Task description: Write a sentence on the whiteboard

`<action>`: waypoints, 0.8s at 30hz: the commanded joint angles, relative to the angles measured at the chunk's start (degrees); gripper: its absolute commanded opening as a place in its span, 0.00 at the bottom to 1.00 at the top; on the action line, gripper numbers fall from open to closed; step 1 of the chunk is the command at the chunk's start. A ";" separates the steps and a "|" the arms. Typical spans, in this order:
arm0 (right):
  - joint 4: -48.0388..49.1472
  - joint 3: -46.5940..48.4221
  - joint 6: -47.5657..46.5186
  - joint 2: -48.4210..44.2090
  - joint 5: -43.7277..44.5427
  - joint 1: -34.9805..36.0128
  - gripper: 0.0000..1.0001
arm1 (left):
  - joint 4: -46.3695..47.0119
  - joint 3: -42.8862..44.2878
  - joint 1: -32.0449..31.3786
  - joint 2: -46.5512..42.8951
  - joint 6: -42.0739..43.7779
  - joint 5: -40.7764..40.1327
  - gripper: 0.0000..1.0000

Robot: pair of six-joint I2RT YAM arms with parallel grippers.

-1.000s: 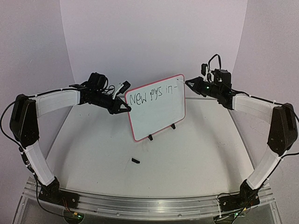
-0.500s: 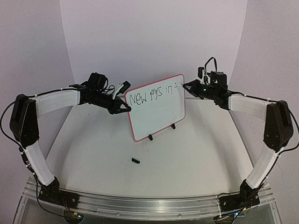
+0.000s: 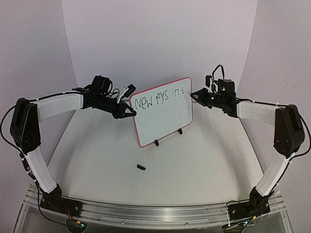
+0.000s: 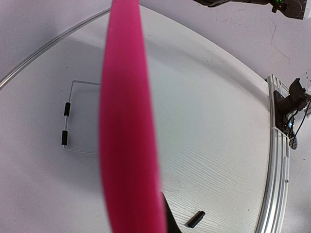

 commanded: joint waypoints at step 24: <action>1.44 -0.55 -0.16 -1.71 4.26 -0.35 0.00 | -7.02 0.26 -1.78 1.44 1.31 0.70 0.00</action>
